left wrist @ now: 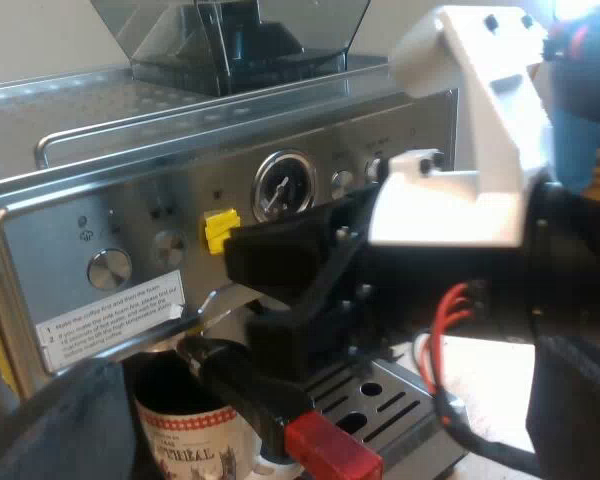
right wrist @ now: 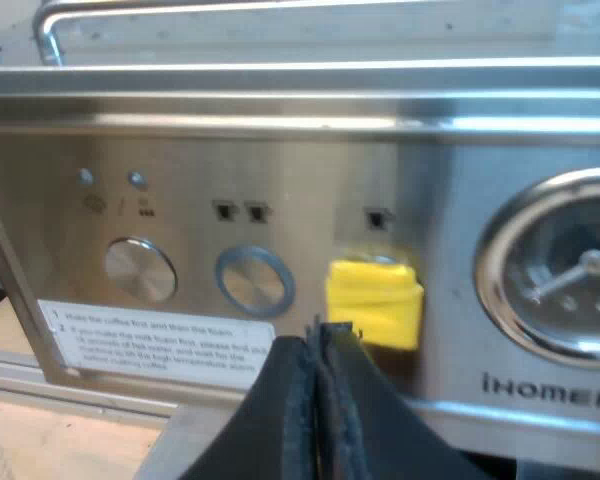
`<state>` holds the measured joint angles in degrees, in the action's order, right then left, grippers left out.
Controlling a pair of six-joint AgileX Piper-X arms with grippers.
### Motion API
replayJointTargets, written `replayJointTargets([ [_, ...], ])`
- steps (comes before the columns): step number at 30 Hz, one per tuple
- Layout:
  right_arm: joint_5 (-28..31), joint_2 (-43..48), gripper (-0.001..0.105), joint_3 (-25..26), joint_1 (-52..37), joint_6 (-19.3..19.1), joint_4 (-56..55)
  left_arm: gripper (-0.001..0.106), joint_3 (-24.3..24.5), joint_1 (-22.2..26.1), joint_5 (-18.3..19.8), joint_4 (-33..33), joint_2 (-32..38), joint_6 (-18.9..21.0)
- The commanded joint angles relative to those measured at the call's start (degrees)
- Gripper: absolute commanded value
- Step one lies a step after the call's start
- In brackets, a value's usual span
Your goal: Place mug into machine
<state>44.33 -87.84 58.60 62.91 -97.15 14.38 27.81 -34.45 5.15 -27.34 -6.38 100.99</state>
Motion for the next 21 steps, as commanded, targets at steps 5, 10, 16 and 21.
replayJointTargets([
  [5,2.2,-2.0,0.0,2.6,-3.0,-2.1,1.7,0.082,0.3,0.0,1.1,-1.3,0.1,0.3],
  [10,5.2,-2.1,0.0,2.6,-4.3,-2.1,1.3,0.082,0.3,0.0,1.1,-1.3,0.1,0.3],
  [16,5.2,-2.1,0.0,2.6,-6.3,-2.1,1.3,0.082,0.3,0.0,1.1,-1.0,0.1,0.3],
  [21,2.6,-1.9,0.0,2.6,-5.7,-2.1,1.1,0.082,0.3,0.0,1.1,-1.1,0.1,0.3],
])
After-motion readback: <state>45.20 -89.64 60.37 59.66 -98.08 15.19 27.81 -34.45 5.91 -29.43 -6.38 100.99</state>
